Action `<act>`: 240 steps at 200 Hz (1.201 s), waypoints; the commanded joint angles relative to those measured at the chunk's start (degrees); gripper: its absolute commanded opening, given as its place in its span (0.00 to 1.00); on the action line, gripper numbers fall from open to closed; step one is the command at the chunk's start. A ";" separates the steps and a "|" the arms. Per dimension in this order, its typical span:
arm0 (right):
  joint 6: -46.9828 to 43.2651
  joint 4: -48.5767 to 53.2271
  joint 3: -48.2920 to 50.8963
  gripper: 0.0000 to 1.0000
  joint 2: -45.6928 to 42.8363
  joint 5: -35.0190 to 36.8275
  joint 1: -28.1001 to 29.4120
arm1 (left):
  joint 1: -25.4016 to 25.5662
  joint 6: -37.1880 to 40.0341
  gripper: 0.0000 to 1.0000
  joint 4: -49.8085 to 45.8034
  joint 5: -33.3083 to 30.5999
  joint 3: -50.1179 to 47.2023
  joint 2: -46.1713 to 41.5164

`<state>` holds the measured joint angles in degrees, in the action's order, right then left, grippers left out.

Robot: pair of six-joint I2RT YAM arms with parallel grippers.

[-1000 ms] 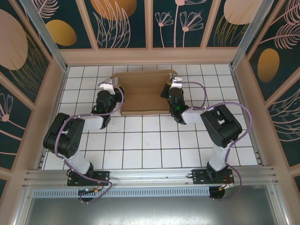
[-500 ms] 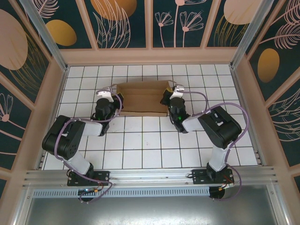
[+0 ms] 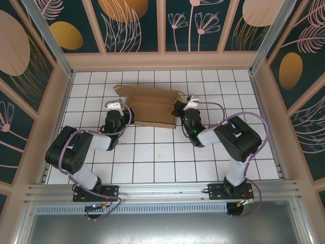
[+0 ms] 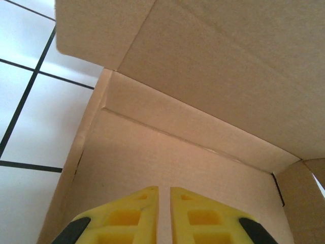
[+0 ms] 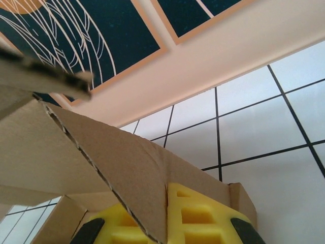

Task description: Fold the paper box

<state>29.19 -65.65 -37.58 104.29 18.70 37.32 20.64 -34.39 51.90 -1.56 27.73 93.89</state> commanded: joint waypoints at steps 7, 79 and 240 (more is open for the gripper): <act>2.49 10.48 2.68 0.04 1.96 -2.00 1.43 | 0.21 -1.48 0.16 -0.66 1.39 -0.90 -2.38; -17.33 17.26 -1.22 0.04 -4.17 -2.35 -1.73 | 0.20 -0.36 0.46 -11.88 1.22 -7.03 -26.75; -46.40 33.89 -11.18 0.07 -7.73 -37.94 -17.20 | -12.45 40.66 0.59 -22.32 19.93 9.16 -16.23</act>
<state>-8.67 -39.18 -47.35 97.58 -11.22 22.22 9.32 -3.14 24.01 9.06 33.06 73.41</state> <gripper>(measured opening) 0.061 0.591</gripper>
